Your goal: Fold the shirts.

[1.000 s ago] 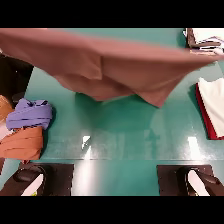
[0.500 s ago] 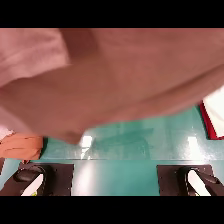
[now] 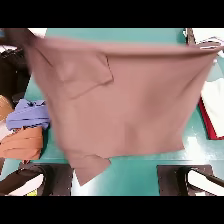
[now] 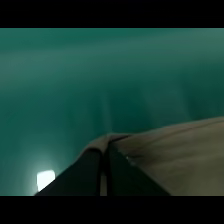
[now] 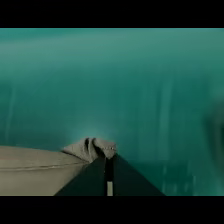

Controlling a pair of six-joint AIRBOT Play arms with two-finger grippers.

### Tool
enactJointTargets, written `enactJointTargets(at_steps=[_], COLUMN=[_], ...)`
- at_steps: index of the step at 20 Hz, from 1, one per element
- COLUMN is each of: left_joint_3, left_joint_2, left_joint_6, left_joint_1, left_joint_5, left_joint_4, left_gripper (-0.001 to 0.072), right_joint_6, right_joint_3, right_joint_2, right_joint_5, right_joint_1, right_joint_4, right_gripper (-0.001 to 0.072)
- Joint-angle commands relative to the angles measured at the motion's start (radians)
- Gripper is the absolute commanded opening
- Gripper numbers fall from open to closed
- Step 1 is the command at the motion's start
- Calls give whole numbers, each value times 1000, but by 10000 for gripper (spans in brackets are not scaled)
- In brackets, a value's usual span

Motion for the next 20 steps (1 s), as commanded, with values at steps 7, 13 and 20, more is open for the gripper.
enactJointTargets(at_steps=[7, 13, 20], left_joint_3=[-136, -85, -184], left_joint_2=[-451, -454, -451], left_joint_6=[65, 64, 144], left_joint_1=[1, 59, 116], left_joint_5=[388, 286, 55], left_joint_4=[41, 42, -147], left_gripper=[27, 27, 28], right_joint_6=[-18, -30, -35], right_joint_3=[-51, 108, -143], right_joint_2=[-484, -554, -479], right_joint_5=[-200, -168, -166], right_joint_1=[104, 109, 119], right_joint_4=[15, 2, -45], right_gripper=[11, 11, 11])
